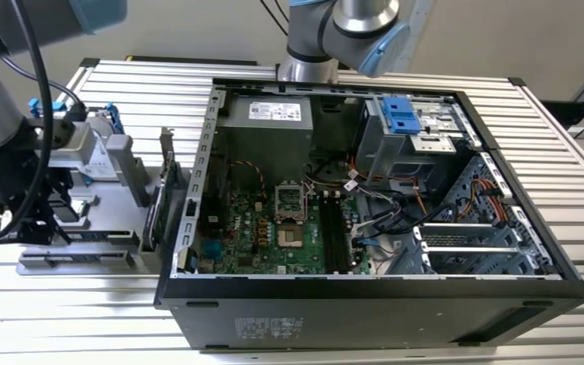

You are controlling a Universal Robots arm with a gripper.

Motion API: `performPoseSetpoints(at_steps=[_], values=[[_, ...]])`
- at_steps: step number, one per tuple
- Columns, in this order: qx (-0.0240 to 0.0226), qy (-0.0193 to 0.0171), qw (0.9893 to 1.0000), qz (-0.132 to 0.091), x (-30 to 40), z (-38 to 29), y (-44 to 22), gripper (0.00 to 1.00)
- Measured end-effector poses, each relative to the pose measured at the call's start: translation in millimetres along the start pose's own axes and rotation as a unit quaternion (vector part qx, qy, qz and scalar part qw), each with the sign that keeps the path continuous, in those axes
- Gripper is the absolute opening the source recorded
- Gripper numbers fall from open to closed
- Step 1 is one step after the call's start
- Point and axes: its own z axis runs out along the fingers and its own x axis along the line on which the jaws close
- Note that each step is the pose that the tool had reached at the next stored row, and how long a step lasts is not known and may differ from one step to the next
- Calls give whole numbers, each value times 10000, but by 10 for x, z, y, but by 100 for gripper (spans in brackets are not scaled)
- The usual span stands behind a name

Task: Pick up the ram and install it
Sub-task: 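Pick up the ram and move it above insertion slot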

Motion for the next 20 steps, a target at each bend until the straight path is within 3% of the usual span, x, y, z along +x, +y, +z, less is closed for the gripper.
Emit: performPoseSetpoints(at_steps=[20], values=[[53, -6, 10000, 1, 2, 100, 0, 100]])
